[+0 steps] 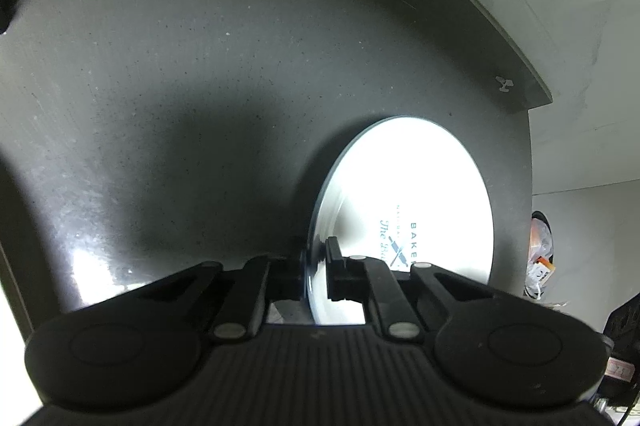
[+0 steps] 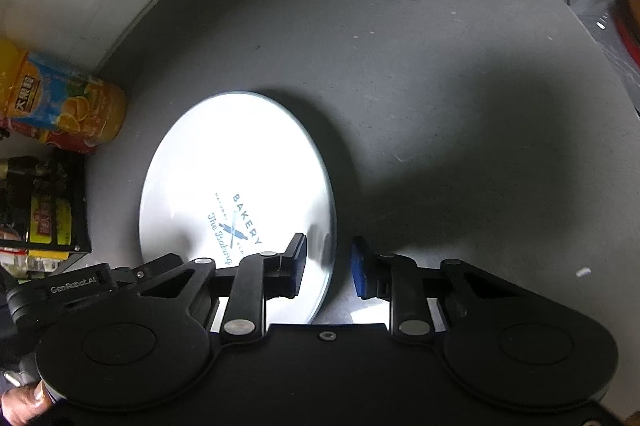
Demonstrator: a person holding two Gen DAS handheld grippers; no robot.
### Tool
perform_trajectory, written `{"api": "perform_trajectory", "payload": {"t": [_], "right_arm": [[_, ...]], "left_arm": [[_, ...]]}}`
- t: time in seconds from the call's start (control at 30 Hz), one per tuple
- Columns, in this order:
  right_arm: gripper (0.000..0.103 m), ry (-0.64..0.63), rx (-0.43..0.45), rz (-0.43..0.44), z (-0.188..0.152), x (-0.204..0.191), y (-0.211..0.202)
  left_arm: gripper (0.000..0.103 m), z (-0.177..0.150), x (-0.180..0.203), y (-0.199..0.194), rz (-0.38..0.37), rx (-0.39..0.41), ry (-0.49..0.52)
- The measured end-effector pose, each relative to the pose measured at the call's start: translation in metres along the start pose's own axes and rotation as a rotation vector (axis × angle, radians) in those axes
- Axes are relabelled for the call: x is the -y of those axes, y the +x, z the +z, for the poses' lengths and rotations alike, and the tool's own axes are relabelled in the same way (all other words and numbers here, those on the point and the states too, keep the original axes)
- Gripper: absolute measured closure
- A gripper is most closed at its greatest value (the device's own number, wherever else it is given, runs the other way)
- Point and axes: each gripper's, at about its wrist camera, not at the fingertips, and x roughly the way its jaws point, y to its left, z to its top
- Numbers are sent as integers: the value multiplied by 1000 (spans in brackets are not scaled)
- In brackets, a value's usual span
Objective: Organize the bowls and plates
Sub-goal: 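Close both grippers on the rim of the 'BAKERY' plate, then lift the 'BAKERY' plate with both grippers over the plate stack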
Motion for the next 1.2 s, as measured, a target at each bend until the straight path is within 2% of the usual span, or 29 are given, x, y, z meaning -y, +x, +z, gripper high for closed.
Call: {"api": "perform_trajectory", "payload": {"t": [0.07,0.13,0.23,0.37,0.73,0.97,1.2], "right_arm": [[83,-19,3,9,2,-2,1],[84,-33,9,15,1,-4,2],[90,-68,35,6,-3,-7,-2],[95,-84,81,49,-6,-5,-17],[95,-92,176,58,-11,-12,-53],[94,-72,234,50,-24,-10,-74],[94,-50,280,58,-39,-25,-83]], "left_arm": [[96,1,-1,0,-3,-5,2],[96,0,0,0,-1,-6,12],[96,0,1,-2,-2,-5,12],[96,3,4,-8,-9,4,32],[96,4,18,-32,-56,23,98],[96,1,25,-52,-90,28,146],[96,3,20,-77,-107,38,181]]}}
